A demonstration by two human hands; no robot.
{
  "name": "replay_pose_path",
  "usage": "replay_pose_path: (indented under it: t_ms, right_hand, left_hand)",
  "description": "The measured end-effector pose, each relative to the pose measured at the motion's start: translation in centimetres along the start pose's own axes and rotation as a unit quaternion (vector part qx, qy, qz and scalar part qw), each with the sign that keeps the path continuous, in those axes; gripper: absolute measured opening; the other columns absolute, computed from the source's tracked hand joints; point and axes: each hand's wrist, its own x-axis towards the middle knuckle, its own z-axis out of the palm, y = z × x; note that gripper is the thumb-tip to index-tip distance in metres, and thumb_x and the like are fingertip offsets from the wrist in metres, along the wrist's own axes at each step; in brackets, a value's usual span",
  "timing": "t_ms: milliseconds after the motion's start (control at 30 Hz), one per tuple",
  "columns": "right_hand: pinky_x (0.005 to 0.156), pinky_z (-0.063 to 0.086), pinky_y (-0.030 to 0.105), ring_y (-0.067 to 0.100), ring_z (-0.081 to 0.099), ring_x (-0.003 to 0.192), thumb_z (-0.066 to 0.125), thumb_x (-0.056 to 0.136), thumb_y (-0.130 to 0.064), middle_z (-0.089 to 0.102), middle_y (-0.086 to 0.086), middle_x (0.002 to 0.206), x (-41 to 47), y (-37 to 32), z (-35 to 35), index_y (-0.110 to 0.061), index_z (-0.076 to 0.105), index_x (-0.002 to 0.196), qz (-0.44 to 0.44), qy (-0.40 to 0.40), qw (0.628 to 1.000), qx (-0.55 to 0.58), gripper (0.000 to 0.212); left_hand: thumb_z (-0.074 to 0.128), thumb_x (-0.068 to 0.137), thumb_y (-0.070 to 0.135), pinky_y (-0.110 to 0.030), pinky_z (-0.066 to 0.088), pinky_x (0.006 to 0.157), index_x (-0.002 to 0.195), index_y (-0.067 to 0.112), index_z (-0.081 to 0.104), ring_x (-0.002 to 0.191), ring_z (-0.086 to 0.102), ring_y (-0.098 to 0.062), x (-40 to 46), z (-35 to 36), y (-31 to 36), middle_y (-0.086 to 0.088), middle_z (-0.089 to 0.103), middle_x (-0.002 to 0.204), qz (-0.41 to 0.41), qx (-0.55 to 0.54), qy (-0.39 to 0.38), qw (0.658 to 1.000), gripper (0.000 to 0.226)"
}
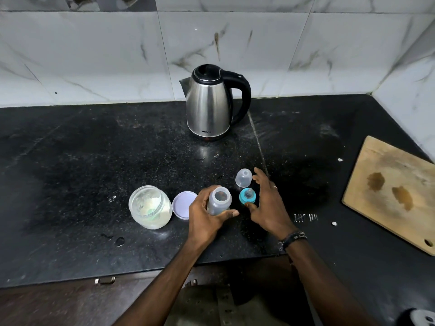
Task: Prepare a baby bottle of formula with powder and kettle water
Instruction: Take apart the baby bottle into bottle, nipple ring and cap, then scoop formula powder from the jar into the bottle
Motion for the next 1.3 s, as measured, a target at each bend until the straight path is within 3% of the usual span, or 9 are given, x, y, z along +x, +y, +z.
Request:
replay_pose_path:
  t_ms: [233, 367, 467, 567, 733, 800, 967, 1133, 1300]
  right_hand:
    - [0.111, 0.037, 0.034, 0.021, 0.044, 0.133, 0.075, 0.080, -0.006, 0.048, -0.002, 0.145, 0.0, -0.7, -0.3, -0.024, 0.022, 0.154, 0.010, 0.017, 1.000, 0.018, 0.093]
    - [0.109, 0.041, 0.037, 0.022, 0.049, 0.128, 0.074, 0.081, -0.007, 0.053, 0.000, 0.141, -0.1, -0.8, 0.0, -0.022, 0.028, 0.152, 0.006, 0.031, 0.999, 0.026, 0.086]
    - [0.109, 0.041, 0.035, 0.022, 0.050, 0.127, 0.073, 0.081, -0.007, 0.054, 0.000, 0.140, -0.1, -0.8, 0.1, -0.020, 0.031, 0.151, 0.003, 0.038, 0.999, 0.031, 0.083]
    - [0.109, 0.040, 0.032, 0.021, 0.049, 0.128, 0.073, 0.081, -0.008, 0.054, 0.001, 0.140, -0.1, -1.0, 0.0, -0.020, 0.033, 0.150, 0.004, 0.036, 0.999, 0.034, 0.081]
    - [0.107, 0.041, 0.033, 0.018, 0.050, 0.125, 0.072, 0.083, -0.010, 0.057, 0.000, 0.135, -0.1, -1.6, -0.3, -0.019, 0.038, 0.148, -0.006, 0.067, 0.997, 0.042, 0.074]
    - [0.102, 0.044, 0.033, 0.017, 0.052, 0.121, 0.072, 0.085, -0.013, 0.060, -0.001, 0.131, -0.1, -2.0, -0.6, -0.016, 0.044, 0.143, -0.023, 0.098, 0.994, 0.049, 0.065]
    - [0.089, 0.053, 0.045, 0.020, 0.062, 0.107, 0.064, 0.091, -0.014, 0.068, 0.003, 0.115, 0.6, -3.5, -0.9, -0.008, 0.065, 0.115, -0.100, 0.187, 0.974, 0.077, 0.025]
    - [0.081, 0.053, 0.037, 0.020, 0.066, 0.092, 0.062, 0.090, -0.001, 0.070, 0.006, 0.096, 1.7, -6.6, -0.9, -0.003, 0.069, 0.090, -0.169, 0.228, 0.953, 0.106, 0.008]
    - [0.075, 0.053, 0.033, 0.020, 0.066, 0.085, 0.064, 0.091, -0.002, 0.070, 0.005, 0.092, 2.2, -10.2, 0.0, -0.002, 0.070, 0.088, -0.195, 0.219, 0.944, 0.151, 0.007]
  left_hand:
    - [0.103, 0.052, 0.010, -0.020, 0.055, 0.088, 0.112, 0.021, 0.067, 0.098, 0.069, -0.007, 0.9, 1.3, -1.8, 0.006, 0.075, 0.107, -0.019, 0.008, -0.008, 1.000, 0.071]
    - [0.100, 0.049, 0.023, -0.020, 0.055, 0.088, 0.110, 0.027, 0.066, 0.098, 0.069, -0.007, 1.0, 1.6, -2.0, 0.008, 0.074, 0.107, -0.031, 0.008, -0.010, 0.999, 0.070]
    - [0.101, 0.051, 0.019, -0.018, 0.053, 0.088, 0.108, 0.035, 0.064, 0.097, 0.067, 0.002, 0.9, 1.6, -2.3, 0.011, 0.073, 0.107, -0.026, 0.011, -0.010, 1.000, 0.070]
    - [0.102, 0.050, 0.024, -0.027, 0.055, 0.094, 0.113, 0.035, 0.063, 0.103, 0.067, 0.000, 0.8, 1.5, -2.4, 0.010, 0.073, 0.112, -0.031, 0.004, -0.022, 0.999, 0.075]
    - [0.100, 0.037, 0.062, -0.040, 0.043, 0.120, 0.153, 0.018, 0.042, 0.142, 0.052, -0.013, 0.3, 1.1, -2.1, 0.001, 0.056, 0.151, -0.040, -0.026, -0.058, 0.997, 0.137]
    - [0.097, 0.037, 0.069, -0.042, 0.038, 0.124, 0.157, 0.022, 0.034, 0.148, 0.044, -0.010, 0.1, 0.6, -1.4, 0.004, 0.048, 0.158, -0.019, -0.025, -0.057, 0.998, 0.143]
    - [0.095, 0.053, 0.054, -0.030, 0.032, 0.125, 0.156, 0.028, 0.029, 0.149, 0.040, -0.003, -0.8, -1.6, 2.0, 0.009, 0.046, 0.158, 0.060, 0.000, -0.010, 0.998, 0.125]
    - [0.092, 0.069, 0.038, -0.050, 0.036, 0.123, 0.157, 0.011, 0.034, 0.150, 0.044, -0.022, -0.8, -5.1, 4.4, -0.006, 0.049, 0.157, 0.157, 0.026, 0.086, 0.984, 0.109]
    - [0.096, 0.069, 0.030, -0.059, 0.038, 0.118, 0.154, 0.040, 0.033, 0.148, 0.044, -0.035, -0.7, -9.7, 4.6, -0.013, 0.051, 0.154, 0.217, 0.105, 0.172, 0.955, 0.106]
